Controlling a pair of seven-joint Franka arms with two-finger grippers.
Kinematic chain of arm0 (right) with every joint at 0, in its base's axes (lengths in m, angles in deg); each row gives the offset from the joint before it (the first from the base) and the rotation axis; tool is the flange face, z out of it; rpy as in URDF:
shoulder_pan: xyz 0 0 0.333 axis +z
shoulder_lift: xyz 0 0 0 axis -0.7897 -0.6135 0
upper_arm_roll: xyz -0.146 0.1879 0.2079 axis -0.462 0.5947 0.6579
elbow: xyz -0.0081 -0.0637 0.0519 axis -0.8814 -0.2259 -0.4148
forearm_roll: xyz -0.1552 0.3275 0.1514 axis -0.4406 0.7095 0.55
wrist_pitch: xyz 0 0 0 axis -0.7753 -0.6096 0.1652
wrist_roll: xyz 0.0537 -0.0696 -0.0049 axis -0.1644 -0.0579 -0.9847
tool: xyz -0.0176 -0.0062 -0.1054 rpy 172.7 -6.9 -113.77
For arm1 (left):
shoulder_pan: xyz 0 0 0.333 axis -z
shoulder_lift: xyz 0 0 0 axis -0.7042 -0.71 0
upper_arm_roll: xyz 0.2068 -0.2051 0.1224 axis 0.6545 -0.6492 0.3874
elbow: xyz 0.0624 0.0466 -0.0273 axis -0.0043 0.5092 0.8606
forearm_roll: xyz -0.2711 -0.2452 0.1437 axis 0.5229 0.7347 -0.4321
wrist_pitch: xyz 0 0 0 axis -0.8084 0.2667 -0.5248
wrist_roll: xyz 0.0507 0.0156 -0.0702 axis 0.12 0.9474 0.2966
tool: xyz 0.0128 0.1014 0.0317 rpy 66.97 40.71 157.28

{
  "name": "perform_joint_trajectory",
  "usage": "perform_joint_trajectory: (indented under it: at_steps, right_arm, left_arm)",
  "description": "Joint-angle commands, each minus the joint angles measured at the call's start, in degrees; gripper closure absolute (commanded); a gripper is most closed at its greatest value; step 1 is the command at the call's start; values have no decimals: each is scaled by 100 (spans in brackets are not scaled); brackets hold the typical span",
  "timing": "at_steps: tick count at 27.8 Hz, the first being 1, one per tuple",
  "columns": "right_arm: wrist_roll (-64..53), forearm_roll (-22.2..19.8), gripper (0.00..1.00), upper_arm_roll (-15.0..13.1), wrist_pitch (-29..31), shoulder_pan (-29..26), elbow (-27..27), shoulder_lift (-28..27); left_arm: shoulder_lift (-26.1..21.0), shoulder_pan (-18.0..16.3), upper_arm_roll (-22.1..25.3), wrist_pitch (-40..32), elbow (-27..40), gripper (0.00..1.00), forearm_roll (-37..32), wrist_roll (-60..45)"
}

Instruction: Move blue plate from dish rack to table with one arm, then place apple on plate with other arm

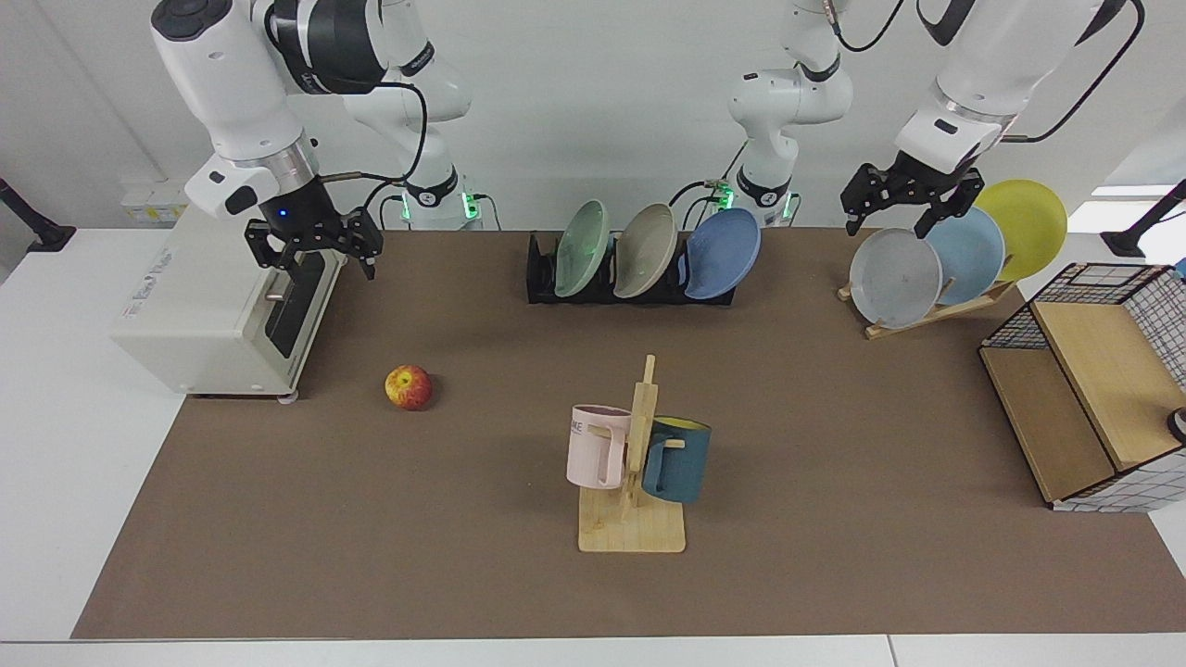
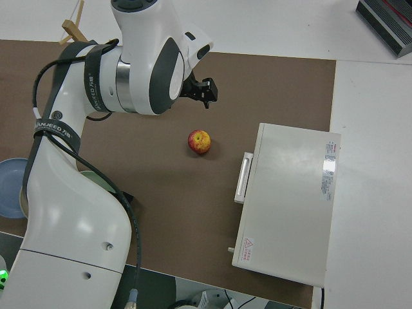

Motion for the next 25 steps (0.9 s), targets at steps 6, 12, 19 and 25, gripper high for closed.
perform_joint_trajectory:
  at_steps: [6, 12, 19, 25]
  right_arm:
    - [104, 11, 0, 53, 2, -72, -44, 47]
    - [104, 11, 0, 53, 2, -72, -44, 47]
    - [104, 11, 0, 53, 2, -72, -44, 47]
    - [104, 11, 0, 53, 2, -72, -44, 47]
  left_arm:
    - [111, -46, -2, 34, 143, 0, 105, 75]
    - [103, -46, -2, 16, 125, 0, 105, 75]
    - [111, -46, -2, -10, 99, 0, 70, 40]
    - [155, -46, -2, -28, 116, 0, 61, 5]
